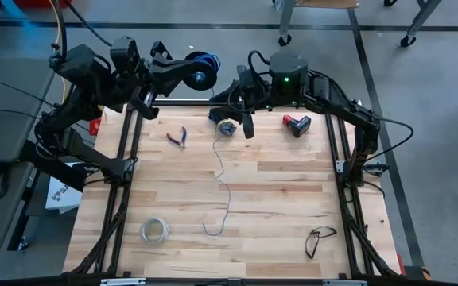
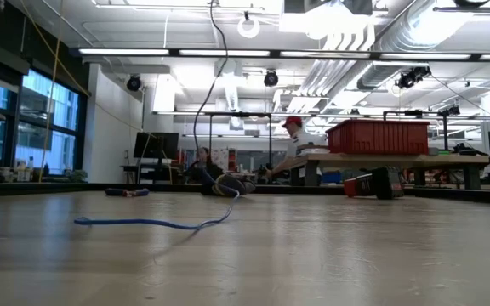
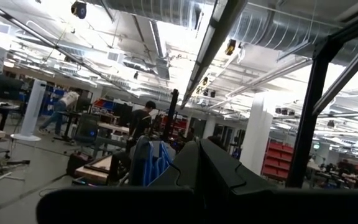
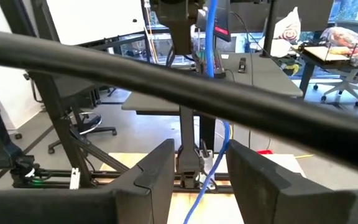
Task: Coil cords
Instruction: Coil the blue wire onto the black spool
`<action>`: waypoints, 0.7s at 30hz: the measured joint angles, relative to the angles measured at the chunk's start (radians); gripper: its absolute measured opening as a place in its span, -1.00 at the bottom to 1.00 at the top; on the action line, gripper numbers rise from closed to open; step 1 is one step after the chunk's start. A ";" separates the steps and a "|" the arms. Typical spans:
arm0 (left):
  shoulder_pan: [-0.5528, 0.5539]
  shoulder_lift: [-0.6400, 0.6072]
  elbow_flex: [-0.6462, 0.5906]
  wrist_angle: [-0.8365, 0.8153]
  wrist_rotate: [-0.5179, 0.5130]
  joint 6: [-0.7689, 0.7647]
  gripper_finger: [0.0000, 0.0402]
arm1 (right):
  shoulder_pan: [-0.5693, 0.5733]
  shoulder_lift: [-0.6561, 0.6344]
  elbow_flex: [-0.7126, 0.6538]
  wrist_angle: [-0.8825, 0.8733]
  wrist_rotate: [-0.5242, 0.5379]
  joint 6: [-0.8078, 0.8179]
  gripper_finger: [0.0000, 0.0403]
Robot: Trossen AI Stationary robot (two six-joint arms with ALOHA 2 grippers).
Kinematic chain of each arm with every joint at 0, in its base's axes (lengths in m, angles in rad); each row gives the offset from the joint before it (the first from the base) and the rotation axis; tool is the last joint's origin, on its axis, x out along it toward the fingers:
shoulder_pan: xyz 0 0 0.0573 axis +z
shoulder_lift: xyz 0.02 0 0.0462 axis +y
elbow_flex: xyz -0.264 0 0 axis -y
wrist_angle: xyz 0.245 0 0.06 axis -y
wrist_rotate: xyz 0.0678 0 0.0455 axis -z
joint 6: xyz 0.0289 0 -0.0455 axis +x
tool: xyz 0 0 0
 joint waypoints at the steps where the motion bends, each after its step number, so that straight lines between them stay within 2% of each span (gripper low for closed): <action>1: 0.000 0.000 0.000 0.000 0.000 -0.004 -1.00 | 0.000 0.001 0.000 0.002 0.002 0.000 -0.32; 11: 0.000 0.000 0.000 0.005 0.000 -0.012 -1.00 | -0.001 0.002 0.000 0.021 0.036 -0.007 -0.36; 14: 0.000 0.000 0.000 0.005 0.000 -0.026 -1.00 | 0.005 0.000 0.000 0.020 0.045 -0.015 -0.55; 17: 0.000 0.000 0.000 0.005 0.000 -0.044 -1.00 | 0.027 0.001 0.000 0.016 0.096 -0.050 -0.90; 21: 0.000 0.000 0.000 0.000 0.002 -0.118 -1.00 | 0.088 0.011 0.000 0.085 0.122 -0.089 -0.98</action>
